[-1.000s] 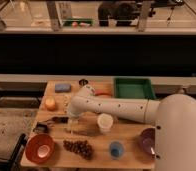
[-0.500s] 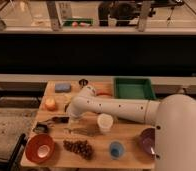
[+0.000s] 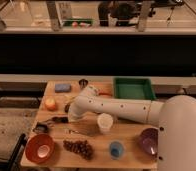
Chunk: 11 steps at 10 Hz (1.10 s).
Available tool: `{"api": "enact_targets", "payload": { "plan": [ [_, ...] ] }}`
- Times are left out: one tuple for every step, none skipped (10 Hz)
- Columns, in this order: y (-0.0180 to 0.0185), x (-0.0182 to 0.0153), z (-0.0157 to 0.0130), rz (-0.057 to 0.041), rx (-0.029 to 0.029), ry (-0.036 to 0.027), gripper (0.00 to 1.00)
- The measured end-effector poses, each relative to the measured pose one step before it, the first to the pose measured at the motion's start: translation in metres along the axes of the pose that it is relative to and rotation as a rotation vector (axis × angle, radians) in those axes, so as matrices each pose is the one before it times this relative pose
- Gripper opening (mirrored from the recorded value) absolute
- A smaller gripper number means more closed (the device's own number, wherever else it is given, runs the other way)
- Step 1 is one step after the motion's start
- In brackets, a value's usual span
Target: Place brush in metal cup
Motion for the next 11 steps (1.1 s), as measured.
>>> {"api": "enact_targets", "payload": {
  "plan": [
    [-0.00109,-0.00285,0.00411,-0.00732,-0.00514,-0.00928,0.26],
    [-0.00143,-0.00388,0.00273,-0.00713,-0.00758,-0.01099,0.37],
    [-0.00114,-0.00104,0.00313,-0.00119,-0.00821,-0.0124,0.47],
    [-0.00055,0.00062,0.00234,0.00226,-0.00598,-0.00869,0.55],
    [-0.0005,-0.00015,0.00352,0.00034,-0.0076,-0.00859,0.69],
    [-0.00024,0.00045,0.0008,0.00036,-0.00105,-0.00226,0.76],
    [-0.00007,0.00006,0.0008,-0.00209,-0.00069,0.00005,0.79],
    [0.00006,0.00071,0.00203,-0.00305,-0.00143,0.00034,0.8],
    [-0.00083,0.00012,0.00027,-0.00223,0.00115,-0.0003,0.8],
    [-0.00057,0.00008,0.00035,-0.00419,0.00295,-0.00034,0.8],
    [-0.00134,-0.00215,-0.00329,-0.00889,0.00823,-0.00067,0.8]
  ]
}}
